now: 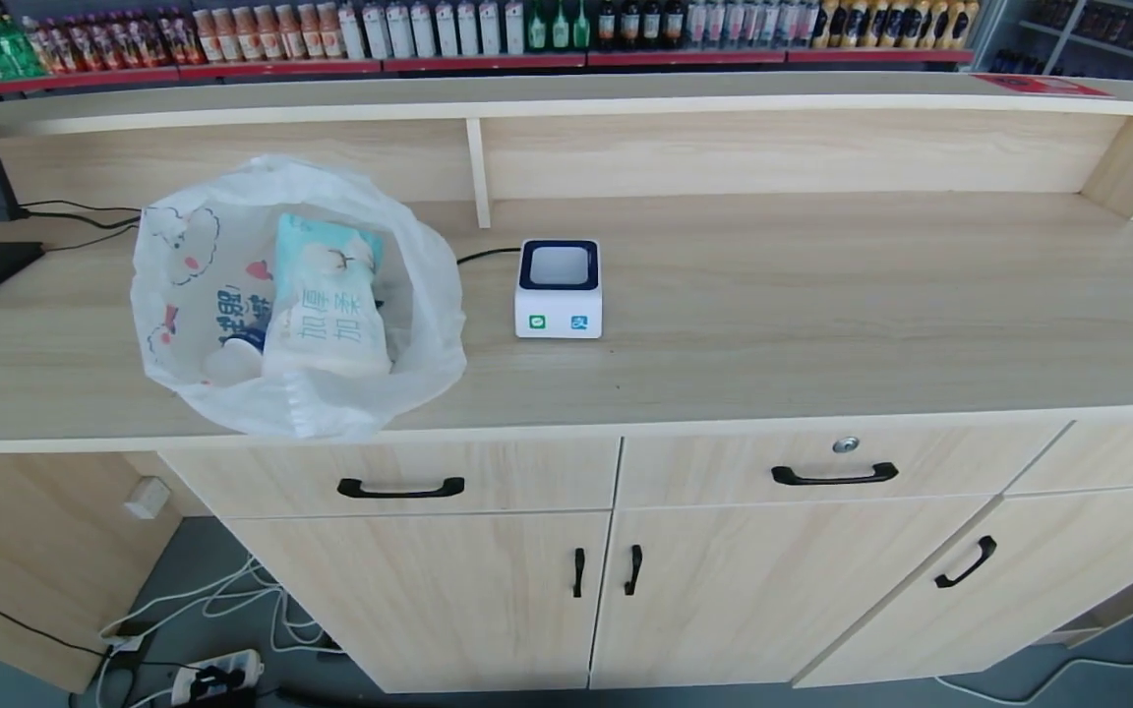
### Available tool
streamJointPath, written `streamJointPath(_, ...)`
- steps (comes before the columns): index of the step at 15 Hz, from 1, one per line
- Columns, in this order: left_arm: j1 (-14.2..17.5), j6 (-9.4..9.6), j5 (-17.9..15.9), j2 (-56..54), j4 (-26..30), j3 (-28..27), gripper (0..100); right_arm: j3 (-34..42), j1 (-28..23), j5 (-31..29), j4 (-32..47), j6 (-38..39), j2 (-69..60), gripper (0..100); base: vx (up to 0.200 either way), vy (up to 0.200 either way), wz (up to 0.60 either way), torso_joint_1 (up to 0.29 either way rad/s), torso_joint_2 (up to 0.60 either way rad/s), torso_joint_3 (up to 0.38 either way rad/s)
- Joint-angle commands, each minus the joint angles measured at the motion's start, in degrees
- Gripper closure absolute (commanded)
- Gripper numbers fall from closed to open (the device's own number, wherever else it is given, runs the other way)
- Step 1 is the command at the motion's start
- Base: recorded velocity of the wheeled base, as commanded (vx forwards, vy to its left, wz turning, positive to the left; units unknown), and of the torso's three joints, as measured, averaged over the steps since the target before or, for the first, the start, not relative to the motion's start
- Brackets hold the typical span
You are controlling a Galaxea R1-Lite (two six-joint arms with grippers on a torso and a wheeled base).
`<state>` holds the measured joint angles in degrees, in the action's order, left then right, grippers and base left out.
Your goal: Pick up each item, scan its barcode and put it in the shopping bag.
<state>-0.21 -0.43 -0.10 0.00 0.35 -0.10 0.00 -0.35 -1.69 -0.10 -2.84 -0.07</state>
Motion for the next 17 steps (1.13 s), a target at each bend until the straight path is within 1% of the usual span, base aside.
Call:
streamJointPath(1,0.03,-0.01,0.01,0.0,0.0,0.01,100,0.0,0.0,0.02,0.01,0.03,0.07,0,-0.2,0.0,0.0,0.002,0.0,0.002)
streamJointPath(10,0.03,-0.01,0.01,0.0,0.0,0.01,100,0.0,0.0,-0.06,0.01,0.29,0.07,0,-0.2,0.0,0.0,0.001,0.0,0.001)
streamJointPath(17,0.12,-0.01,0.01,0.0,0.0,0.01,100,0.0,0.0,-0.06,0.1,0.2,0.07,0,0.0,0.0,0.0,0.0,0.0,0.0)
